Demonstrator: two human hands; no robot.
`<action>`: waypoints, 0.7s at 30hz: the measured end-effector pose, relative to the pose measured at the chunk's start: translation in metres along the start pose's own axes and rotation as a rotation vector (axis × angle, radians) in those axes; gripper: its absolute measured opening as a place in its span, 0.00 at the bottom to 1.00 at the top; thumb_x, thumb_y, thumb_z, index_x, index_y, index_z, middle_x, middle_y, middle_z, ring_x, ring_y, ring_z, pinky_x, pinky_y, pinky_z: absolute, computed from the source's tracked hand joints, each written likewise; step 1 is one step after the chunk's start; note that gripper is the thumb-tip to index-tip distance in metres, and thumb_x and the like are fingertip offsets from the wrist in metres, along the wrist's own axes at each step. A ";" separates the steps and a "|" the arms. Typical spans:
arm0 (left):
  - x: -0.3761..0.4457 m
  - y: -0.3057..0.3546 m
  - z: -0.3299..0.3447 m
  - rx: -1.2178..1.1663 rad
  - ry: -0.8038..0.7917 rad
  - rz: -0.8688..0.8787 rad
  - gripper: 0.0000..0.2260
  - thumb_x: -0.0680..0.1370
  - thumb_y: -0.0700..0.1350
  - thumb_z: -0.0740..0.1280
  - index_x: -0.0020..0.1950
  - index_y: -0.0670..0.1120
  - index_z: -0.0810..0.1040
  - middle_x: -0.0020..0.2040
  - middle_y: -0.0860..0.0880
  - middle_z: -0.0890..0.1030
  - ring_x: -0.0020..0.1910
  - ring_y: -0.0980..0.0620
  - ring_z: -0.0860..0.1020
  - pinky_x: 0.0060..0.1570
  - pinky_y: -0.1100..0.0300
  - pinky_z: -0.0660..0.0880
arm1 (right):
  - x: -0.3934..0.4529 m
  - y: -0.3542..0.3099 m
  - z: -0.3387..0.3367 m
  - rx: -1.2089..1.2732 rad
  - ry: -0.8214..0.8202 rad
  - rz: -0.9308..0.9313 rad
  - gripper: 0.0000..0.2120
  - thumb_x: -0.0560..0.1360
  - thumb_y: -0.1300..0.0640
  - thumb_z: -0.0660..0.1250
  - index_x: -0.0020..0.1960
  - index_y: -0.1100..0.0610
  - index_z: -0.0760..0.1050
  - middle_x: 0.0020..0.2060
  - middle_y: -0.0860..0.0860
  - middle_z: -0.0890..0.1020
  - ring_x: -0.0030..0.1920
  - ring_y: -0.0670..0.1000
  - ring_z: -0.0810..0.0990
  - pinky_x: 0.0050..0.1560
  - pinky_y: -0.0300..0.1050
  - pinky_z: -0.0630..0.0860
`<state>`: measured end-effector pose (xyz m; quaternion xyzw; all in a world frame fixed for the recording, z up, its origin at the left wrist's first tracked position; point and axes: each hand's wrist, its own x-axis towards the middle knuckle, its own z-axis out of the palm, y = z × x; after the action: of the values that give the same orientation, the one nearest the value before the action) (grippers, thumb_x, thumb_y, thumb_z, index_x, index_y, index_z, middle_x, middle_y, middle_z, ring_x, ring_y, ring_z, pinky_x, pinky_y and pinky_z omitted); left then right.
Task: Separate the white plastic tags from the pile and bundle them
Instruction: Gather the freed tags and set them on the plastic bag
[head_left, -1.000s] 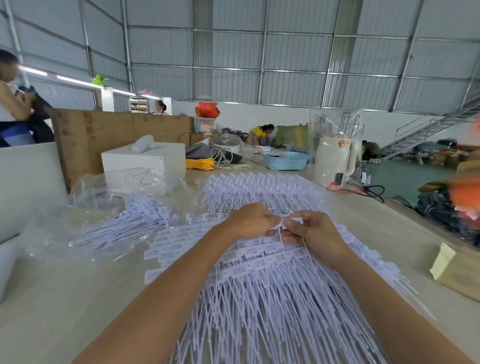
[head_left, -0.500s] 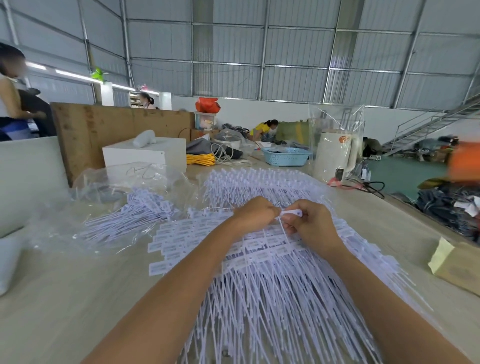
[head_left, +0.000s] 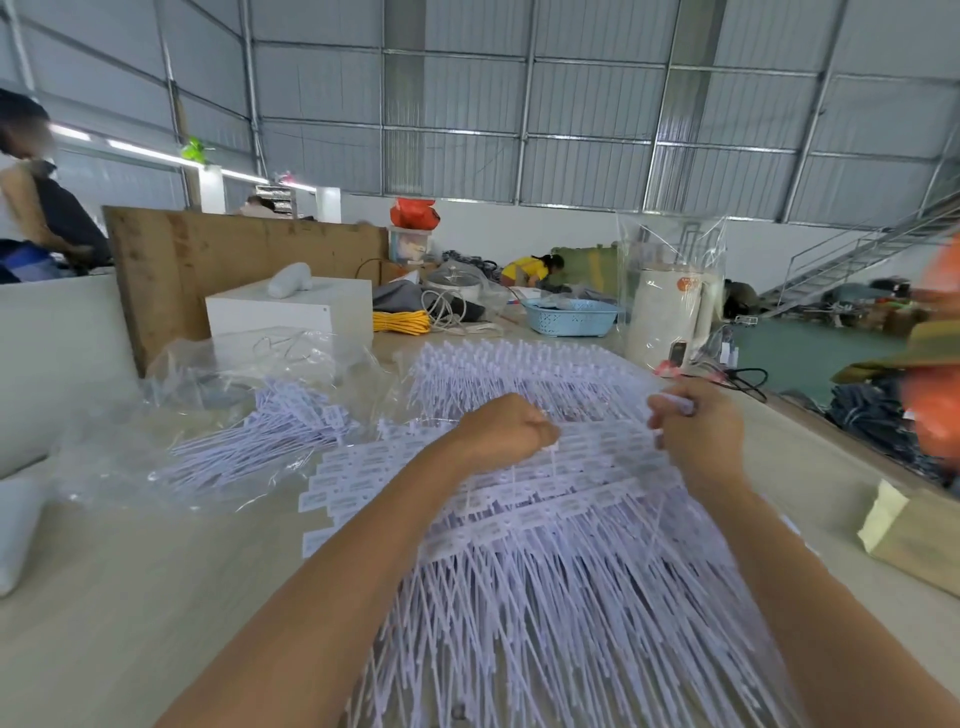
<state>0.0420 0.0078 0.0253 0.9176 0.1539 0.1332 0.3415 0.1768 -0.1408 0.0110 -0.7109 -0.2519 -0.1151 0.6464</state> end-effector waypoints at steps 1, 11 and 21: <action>0.000 -0.002 -0.002 0.003 0.013 -0.010 0.18 0.80 0.51 0.62 0.30 0.48 0.70 0.27 0.52 0.71 0.29 0.53 0.71 0.46 0.55 0.69 | 0.005 -0.003 -0.007 0.056 -0.021 0.036 0.06 0.75 0.67 0.65 0.40 0.64 0.75 0.27 0.54 0.76 0.24 0.51 0.73 0.21 0.37 0.68; 0.002 0.000 -0.013 0.100 -0.124 0.027 0.06 0.76 0.36 0.64 0.51 0.41 0.77 0.43 0.48 0.74 0.42 0.50 0.72 0.39 0.60 0.66 | -0.002 -0.028 0.039 0.233 -0.754 0.448 0.04 0.73 0.66 0.68 0.39 0.63 0.76 0.40 0.58 0.83 0.43 0.56 0.82 0.47 0.47 0.81; 0.009 -0.016 -0.022 0.105 0.003 0.023 0.12 0.76 0.46 0.69 0.57 0.43 0.76 0.46 0.48 0.77 0.43 0.52 0.75 0.45 0.58 0.73 | -0.009 -0.014 0.053 0.280 -0.690 0.383 0.05 0.74 0.70 0.66 0.42 0.61 0.77 0.29 0.54 0.81 0.28 0.49 0.80 0.30 0.38 0.77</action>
<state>0.0397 0.0357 0.0315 0.9358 0.1505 0.1302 0.2910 0.1532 -0.0900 0.0118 -0.6469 -0.3300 0.2874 0.6245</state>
